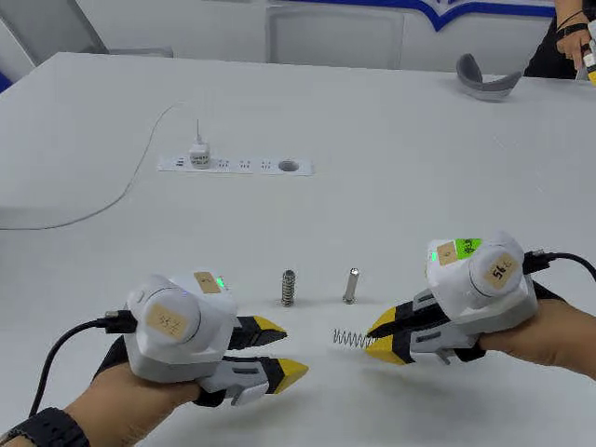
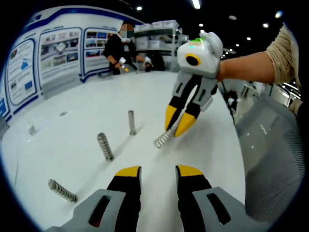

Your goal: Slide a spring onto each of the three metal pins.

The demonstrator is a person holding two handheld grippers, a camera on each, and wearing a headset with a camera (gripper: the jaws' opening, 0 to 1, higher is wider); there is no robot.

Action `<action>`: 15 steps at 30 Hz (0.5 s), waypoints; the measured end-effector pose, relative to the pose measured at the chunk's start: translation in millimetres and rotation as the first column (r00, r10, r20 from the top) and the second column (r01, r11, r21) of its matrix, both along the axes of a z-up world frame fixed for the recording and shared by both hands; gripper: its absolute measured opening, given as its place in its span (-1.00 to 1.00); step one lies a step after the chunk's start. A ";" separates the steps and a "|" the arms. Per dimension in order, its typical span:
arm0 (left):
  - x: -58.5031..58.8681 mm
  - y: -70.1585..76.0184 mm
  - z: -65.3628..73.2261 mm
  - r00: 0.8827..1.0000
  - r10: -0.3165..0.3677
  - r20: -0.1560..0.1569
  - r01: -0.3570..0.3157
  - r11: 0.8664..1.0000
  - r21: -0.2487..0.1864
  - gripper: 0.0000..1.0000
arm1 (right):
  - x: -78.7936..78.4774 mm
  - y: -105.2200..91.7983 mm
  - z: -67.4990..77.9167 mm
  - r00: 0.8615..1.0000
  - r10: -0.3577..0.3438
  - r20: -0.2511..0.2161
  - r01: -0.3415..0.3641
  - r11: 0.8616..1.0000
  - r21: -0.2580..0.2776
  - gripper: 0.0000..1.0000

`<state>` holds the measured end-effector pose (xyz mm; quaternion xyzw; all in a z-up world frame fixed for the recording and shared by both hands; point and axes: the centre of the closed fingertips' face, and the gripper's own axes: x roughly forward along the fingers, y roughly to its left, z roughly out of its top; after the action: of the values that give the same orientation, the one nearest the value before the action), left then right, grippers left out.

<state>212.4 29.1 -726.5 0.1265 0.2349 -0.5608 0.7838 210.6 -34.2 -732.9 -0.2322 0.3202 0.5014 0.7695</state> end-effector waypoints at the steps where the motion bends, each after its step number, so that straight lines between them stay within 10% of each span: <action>1: -0.2 -0.6 0.4 1.000 -0.003 0.001 0.003 1.000 -0.001 -0.42 | -1.0 2.5 1.6 1.000 0.010 0.002 -0.010 1.000 0.000 -0.78; 15: -5.9 -7.7 0.3 0.998 -0.052 0.023 0.052 0.999 0.008 -0.50 | -15.9 29.5 9.6 0.992 0.129 0.003 -0.129 0.992 0.003 -0.77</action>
<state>206.5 21.3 -726.2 0.1416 0.2244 -0.5785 0.7713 194.7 -4.6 -723.4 -0.2519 0.3029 0.5501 0.7363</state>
